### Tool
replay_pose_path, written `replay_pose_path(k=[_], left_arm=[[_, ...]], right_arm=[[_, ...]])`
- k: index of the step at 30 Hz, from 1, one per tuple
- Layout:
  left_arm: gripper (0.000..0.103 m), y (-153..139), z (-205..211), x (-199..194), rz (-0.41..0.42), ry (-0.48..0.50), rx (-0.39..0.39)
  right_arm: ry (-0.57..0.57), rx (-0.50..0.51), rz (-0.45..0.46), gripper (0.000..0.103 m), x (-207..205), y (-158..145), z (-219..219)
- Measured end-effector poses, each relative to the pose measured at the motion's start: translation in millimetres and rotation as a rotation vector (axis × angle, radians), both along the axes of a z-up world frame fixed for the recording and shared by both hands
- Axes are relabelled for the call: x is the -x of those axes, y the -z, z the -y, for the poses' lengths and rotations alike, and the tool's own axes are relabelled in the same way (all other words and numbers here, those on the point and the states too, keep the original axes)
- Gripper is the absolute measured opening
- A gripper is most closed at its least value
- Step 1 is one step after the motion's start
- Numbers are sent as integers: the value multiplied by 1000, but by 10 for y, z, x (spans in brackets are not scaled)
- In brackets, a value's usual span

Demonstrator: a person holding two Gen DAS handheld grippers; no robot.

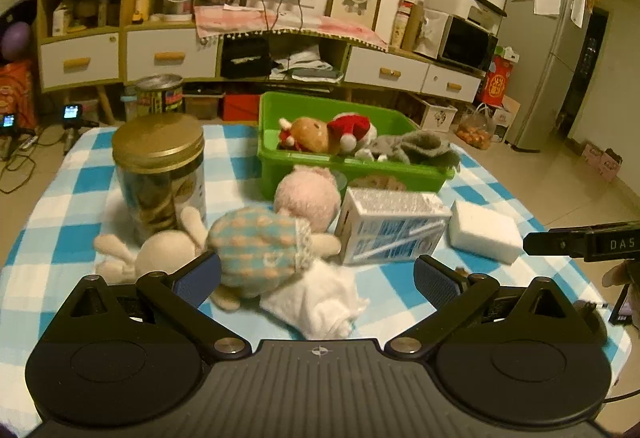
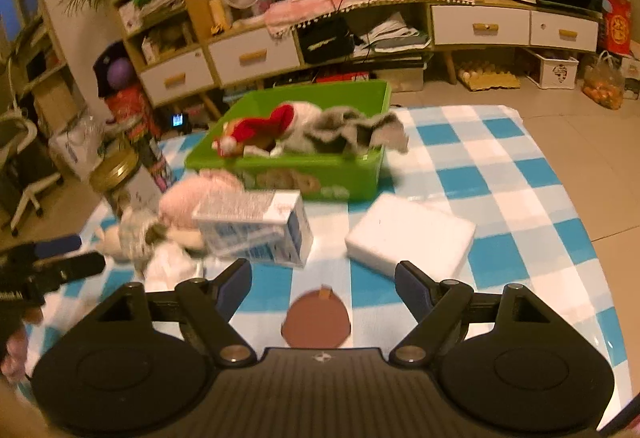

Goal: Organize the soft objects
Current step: 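Move both open tools back toward the bunny and white cloth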

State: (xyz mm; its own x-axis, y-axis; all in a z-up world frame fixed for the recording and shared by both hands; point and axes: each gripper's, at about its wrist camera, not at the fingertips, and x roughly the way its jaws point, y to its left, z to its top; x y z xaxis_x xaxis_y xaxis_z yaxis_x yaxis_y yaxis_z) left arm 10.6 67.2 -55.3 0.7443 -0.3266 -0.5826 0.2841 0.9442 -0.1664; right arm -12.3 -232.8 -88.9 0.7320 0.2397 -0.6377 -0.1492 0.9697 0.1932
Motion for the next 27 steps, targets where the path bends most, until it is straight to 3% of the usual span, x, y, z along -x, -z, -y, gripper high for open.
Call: replay_pose_path(k=[11, 18, 27], left_arm=[[98, 322, 132, 103, -13, 57, -55], [98, 373, 72, 27, 12, -23, -48], [98, 338, -324, -214, 33, -137, -26]], right_arm=[[-40, 90, 14, 62, 121, 300, -116], [-105, 125, 46, 62, 93, 382, -342], [-128, 137, 67, 62, -149, 404, -507]])
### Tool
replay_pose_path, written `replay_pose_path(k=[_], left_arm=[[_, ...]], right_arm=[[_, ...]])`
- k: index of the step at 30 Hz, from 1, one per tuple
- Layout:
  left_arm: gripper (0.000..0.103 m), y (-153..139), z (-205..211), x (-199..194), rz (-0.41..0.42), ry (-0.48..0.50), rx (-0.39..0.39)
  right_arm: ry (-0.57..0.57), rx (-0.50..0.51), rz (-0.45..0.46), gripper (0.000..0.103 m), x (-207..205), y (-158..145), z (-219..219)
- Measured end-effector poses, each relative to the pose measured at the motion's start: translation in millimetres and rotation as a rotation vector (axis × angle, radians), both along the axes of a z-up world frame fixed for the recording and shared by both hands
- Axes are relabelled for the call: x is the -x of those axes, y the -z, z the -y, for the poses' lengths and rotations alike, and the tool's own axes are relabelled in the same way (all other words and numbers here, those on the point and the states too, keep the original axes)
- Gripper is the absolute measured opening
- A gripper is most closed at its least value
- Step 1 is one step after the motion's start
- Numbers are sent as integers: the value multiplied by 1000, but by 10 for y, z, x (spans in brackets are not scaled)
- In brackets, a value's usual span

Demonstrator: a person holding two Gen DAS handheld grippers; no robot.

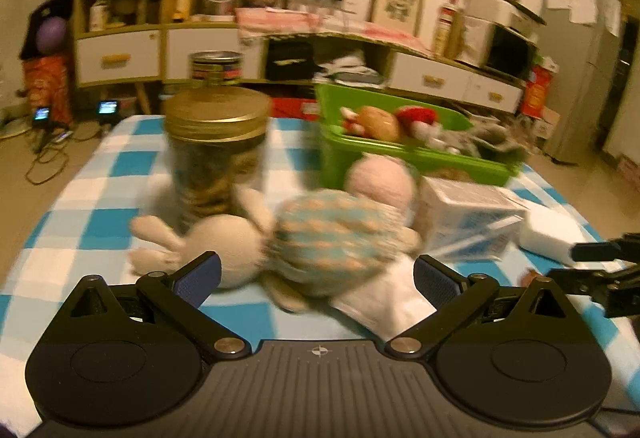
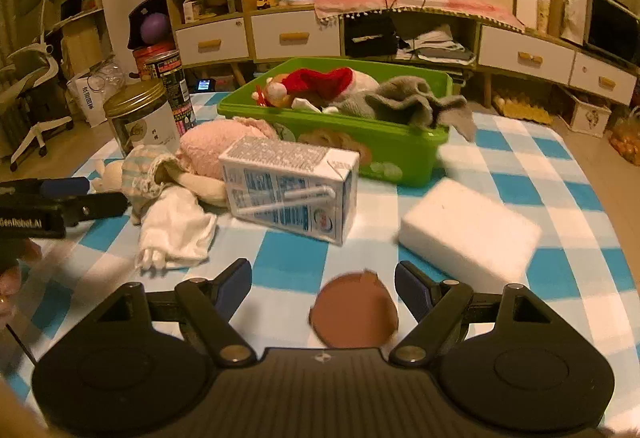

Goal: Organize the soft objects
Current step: 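Move both open tools back toward the bunny and white cloth, then grasp the beige bunny with left tool while right tool grasps white cloth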

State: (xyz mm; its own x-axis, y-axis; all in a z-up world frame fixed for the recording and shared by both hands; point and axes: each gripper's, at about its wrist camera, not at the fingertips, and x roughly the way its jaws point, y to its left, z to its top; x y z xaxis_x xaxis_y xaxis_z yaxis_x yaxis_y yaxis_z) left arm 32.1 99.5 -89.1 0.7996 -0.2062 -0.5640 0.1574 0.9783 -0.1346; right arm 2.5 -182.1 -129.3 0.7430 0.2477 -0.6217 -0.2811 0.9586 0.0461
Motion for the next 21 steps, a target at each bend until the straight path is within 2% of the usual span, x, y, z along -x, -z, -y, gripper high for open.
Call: replay_pose_path(k=[6, 14, 21], left_arm=[[97, 24, -293, -181, -16, -28, 9], [94, 159, -536, -392, -83, 39, 63], [80, 186, -589, -466, -115, 58, 94]], right_arm=[[-12, -53, -27, 62, -102, -4, -96], [-130, -31, -51, 62, -149, 74, -658], [-159, -54, -88, 62, -291, 160, -1038]])
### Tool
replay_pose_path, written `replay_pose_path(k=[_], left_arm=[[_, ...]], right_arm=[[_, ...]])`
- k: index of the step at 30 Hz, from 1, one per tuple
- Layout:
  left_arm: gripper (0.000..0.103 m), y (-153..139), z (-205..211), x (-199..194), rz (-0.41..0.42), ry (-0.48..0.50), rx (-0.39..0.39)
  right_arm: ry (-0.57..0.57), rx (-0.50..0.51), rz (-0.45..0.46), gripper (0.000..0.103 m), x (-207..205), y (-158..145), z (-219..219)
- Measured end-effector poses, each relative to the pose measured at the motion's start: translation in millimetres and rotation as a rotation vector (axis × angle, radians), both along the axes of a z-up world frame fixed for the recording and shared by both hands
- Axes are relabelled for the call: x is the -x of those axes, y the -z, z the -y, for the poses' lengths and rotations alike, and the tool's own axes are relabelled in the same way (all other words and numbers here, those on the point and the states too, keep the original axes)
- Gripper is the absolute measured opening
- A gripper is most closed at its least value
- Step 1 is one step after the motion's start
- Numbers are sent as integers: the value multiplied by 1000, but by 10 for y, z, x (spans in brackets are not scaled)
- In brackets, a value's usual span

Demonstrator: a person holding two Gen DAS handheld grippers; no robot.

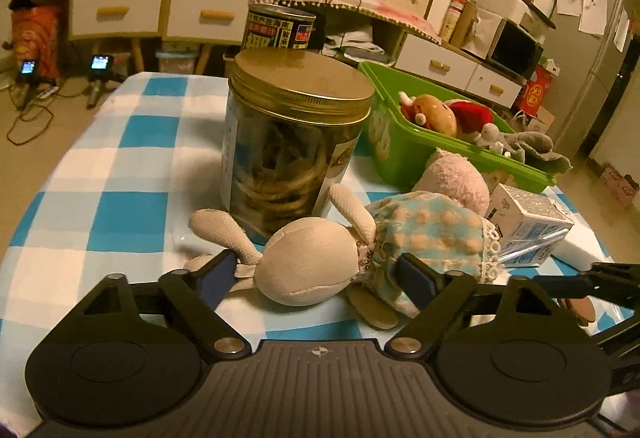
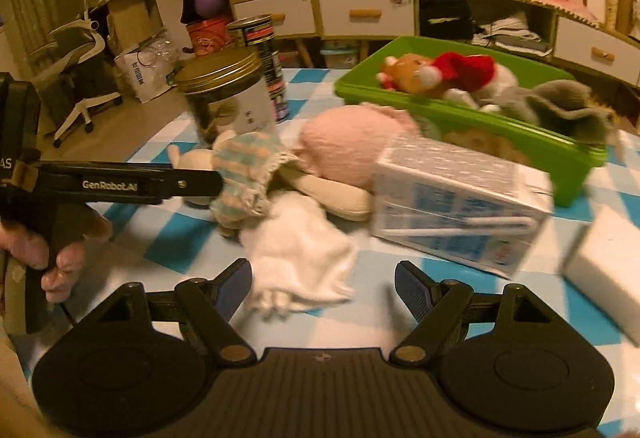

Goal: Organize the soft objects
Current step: 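Grasp the beige bunny with left tool while right tool grasps white cloth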

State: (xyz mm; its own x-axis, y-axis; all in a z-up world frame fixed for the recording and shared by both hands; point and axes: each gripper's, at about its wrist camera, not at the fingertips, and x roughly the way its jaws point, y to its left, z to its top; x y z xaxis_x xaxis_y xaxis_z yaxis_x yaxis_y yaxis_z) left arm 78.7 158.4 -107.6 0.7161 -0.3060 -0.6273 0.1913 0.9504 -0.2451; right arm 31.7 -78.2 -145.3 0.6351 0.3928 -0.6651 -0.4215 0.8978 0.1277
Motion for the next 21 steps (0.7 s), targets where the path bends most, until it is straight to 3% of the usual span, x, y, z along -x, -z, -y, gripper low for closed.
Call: replay_pose_path(k=[2, 3, 4, 6, 8, 16, 21], left_arm=[[69, -15, 9, 5, -3, 5, -4], [52, -16, 16, 5, -15, 3, -14], [50, -10, 22, -4, -40, 7, -20], [44, -24, 18, 3, -55, 22, -19], [40, -49, 48, 39, -68, 32, -31], [29, -127, 21, 253, -176, 50, 13], [28, -196, 89, 448, -158, 95, -34]], right_arm=[[-4, 7, 2, 58, -17, 30, -67], [-6, 12, 7, 49, -19, 40, -81], [-8, 12, 6, 44, -26, 56, -88], [-9, -9, -14, 16, -39, 81, -79], [-11, -30, -21, 5, -43, 87, -37], [3, -39, -44, 3, 70, -39, 256], [29, -7, -56, 3, 168, -76, 498]])
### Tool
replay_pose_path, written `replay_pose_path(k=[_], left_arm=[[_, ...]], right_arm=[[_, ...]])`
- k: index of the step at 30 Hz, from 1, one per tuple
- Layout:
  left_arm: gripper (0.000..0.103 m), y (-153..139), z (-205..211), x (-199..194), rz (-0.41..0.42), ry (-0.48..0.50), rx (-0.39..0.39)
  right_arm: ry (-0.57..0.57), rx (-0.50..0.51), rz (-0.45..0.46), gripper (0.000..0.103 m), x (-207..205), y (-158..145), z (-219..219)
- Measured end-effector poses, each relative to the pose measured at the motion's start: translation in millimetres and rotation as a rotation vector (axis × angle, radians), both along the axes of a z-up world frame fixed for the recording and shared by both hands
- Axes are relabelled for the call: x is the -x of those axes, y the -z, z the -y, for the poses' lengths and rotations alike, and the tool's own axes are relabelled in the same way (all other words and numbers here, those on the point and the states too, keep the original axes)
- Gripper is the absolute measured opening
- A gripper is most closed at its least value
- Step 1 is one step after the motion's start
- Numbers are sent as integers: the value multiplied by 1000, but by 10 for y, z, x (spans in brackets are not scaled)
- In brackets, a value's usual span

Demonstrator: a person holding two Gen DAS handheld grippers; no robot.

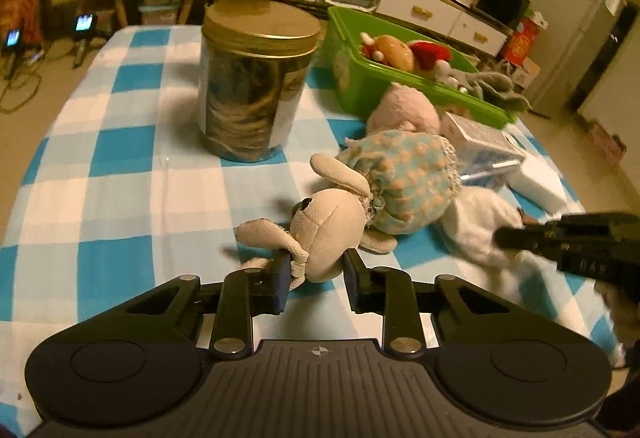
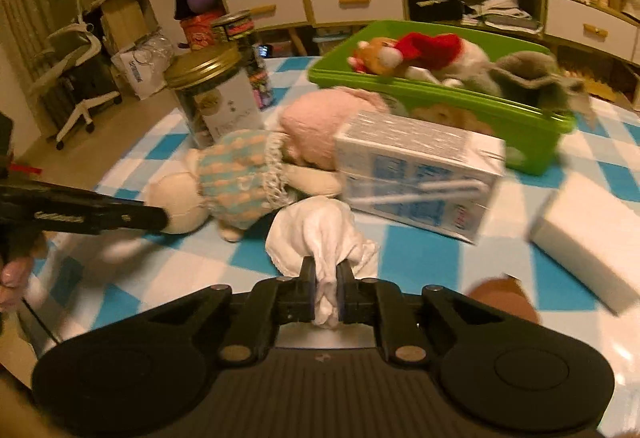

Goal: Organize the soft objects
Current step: 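Grasp the beige bunny with left tool while right tool grasps white cloth, then carry bunny and white cloth over the green tub and release both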

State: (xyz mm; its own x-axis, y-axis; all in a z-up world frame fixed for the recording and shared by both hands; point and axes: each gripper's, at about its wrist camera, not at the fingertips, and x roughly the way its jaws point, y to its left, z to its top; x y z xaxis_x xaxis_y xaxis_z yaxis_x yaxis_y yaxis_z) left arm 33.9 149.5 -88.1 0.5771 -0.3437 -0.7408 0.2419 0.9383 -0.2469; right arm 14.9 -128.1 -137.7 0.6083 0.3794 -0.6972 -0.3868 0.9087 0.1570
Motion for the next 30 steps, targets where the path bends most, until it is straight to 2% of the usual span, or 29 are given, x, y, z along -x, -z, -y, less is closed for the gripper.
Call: replay_pose_path(k=[2, 3, 4, 6, 7, 9, 11, 15, 17, 19, 22, 23, 24, 26, 30], left_arm=[[29, -42, 28, 45, 42, 22, -31], [40, -63, 38, 65, 68, 25, -49], [57, -84, 54, 83, 97, 35, -68], [72, -123, 95, 114, 174, 48, -116], [73, -134, 125, 119, 205, 59, -136], [73, -131, 173, 78, 223, 78, -153], [73, -97, 218, 24, 225, 91, -154], [73, 23, 296, -114, 203, 113, -169], [70, 102, 328, -190, 174, 110, -192], [55, 180, 301, -247, 128, 90, -183], [46, 211, 240, -267, 90, 68, -131], [45, 201, 230, -255, 89, 66, -125], [44, 191, 224, -242, 91, 65, -125], [43, 149, 195, -208, 93, 52, -115], [41, 44, 118, -159, 88, 18, -76]], right_arm=[[0, 0, -1, 3, 28, -13, 74], [-2, -5, -2, 5, 38, -18, 97], [3, -12, 1, 6, 50, -26, 116], [5, -14, 5, 16, 56, -37, 122], [7, -12, 8, 21, 50, -43, 115], [11, -10, 19, 39, 48, -50, 103], [16, -11, 35, 46, 49, -59, 80], [1, -4, 31, 46, 18, -36, 22], [-3, 14, 26, 46, 7, 5, -12], [1, 31, 23, 46, -5, 55, -31], [21, 47, 28, 46, -15, 102, -19], [25, 49, 35, 42, -15, 106, -9], [29, 53, 49, 28, -15, 108, 7], [37, 50, 55, 16, -26, 98, 49], [66, 16, 51, 11, -32, 34, 156]])
